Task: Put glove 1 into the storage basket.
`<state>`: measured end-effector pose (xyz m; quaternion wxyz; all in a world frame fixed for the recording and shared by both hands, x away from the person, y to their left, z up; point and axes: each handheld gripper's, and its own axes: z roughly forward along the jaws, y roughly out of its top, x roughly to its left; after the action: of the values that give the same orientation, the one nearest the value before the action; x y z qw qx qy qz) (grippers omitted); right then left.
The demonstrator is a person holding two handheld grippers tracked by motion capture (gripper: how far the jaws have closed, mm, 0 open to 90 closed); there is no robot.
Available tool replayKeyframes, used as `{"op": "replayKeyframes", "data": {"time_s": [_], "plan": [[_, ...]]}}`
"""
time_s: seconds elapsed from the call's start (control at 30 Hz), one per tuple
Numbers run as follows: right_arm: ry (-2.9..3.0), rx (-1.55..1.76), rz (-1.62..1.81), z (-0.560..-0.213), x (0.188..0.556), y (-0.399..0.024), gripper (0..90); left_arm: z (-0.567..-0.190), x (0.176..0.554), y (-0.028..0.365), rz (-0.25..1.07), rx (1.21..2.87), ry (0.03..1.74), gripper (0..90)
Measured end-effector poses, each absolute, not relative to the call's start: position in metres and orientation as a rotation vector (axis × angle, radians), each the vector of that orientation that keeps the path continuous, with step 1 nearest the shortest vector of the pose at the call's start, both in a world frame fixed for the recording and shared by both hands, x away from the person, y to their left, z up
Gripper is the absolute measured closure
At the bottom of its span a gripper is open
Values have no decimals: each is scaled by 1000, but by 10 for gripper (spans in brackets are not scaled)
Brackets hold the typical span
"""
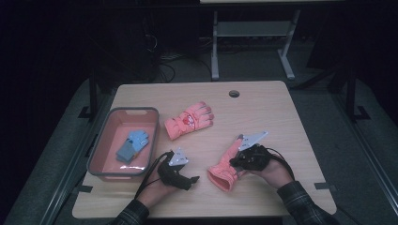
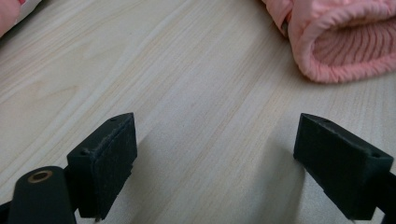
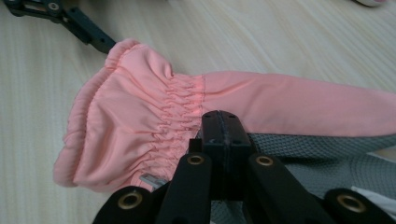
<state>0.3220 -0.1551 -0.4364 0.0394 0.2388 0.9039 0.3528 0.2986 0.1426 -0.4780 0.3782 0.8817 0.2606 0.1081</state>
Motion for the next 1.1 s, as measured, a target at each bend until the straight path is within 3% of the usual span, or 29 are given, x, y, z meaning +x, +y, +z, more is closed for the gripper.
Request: {"op": "replayKeyframes", "data": {"time_s": [0.53, 0.83, 1.0, 1.03, 1.1], "plan": [[2801, 589, 1061, -437, 314, -133, 900, -478, 298, 142, 275, 2251, 668, 128], [2702, 737, 1124, -425, 313, -165, 891, -478, 298, 142, 275, 2250, 668, 128], [2590, 920, 1142, -428, 308, -213, 722, -478, 299, 143, 276, 2252, 666, 128], [2590, 920, 1142, -428, 308, -213, 722, -478, 299, 143, 276, 2252, 666, 128], [2514, 989, 1147, -433, 301, -235, 566, -478, 299, 143, 278, 2258, 657, 128]]}}
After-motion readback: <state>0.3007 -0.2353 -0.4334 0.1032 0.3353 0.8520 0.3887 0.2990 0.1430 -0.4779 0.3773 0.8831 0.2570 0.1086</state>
